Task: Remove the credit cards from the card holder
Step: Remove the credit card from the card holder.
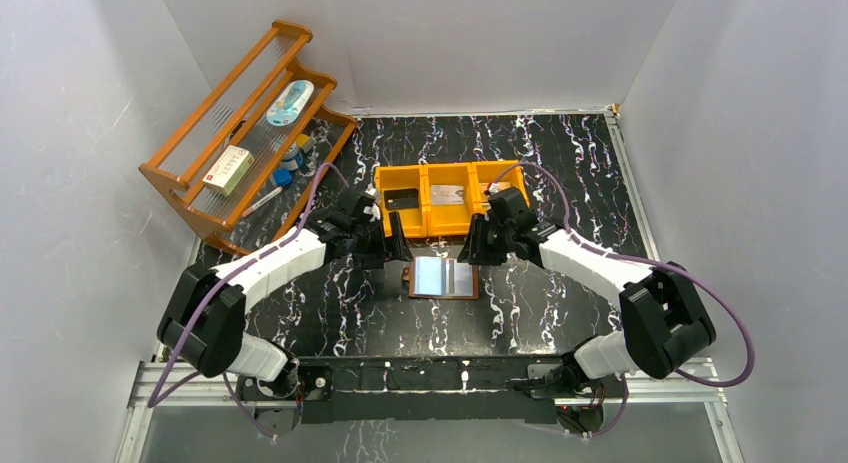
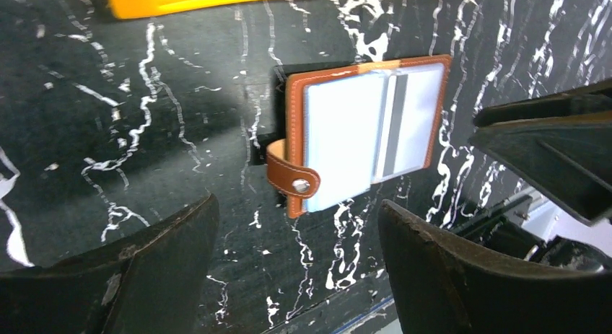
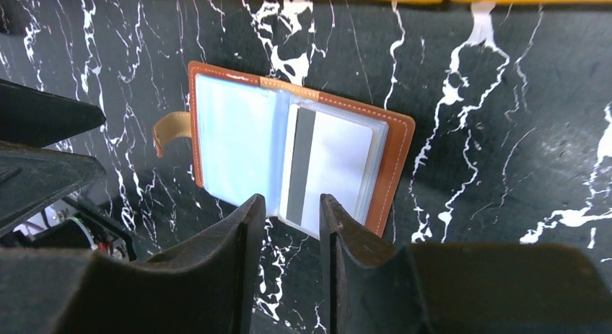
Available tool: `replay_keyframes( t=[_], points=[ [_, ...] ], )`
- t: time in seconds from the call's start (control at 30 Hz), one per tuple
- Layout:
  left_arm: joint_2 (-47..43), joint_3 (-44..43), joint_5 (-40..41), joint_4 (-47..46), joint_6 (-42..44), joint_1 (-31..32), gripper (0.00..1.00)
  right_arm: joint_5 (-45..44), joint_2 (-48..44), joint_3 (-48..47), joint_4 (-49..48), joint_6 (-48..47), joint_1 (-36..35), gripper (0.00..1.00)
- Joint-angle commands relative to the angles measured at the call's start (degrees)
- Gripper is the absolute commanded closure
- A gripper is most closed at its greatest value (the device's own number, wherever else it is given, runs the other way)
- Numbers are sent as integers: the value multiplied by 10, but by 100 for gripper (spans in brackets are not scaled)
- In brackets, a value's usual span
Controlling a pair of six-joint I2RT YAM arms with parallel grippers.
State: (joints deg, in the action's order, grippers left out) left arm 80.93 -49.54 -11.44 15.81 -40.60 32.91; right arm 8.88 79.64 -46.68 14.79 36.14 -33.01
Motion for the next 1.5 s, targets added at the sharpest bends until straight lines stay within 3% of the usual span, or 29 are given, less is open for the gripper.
replay_keyframes(
  t=[0.0,0.33,0.43,0.77,1.07,1.3,1.47],
  points=[
    [0,-49,-67,-18,26,12,23,40,-5,14,-32,49,3,60],
    [101,-150,-122,-21,64,96,34,38,39,58,-49,73,3,64],
    [139,-164,-125,-21,55,103,40,5,47,72,-31,81,2,66],
    [218,-181,-124,-23,44,118,45,-35,41,126,-41,105,3,71],
    [254,-170,-99,-26,42,118,57,-30,52,137,-54,120,3,73],
    [243,-113,-43,-39,21,118,67,-22,60,135,-58,123,4,75],
    [248,-86,-60,-82,-5,118,77,-11,68,131,-63,123,4,76]
  ],
)
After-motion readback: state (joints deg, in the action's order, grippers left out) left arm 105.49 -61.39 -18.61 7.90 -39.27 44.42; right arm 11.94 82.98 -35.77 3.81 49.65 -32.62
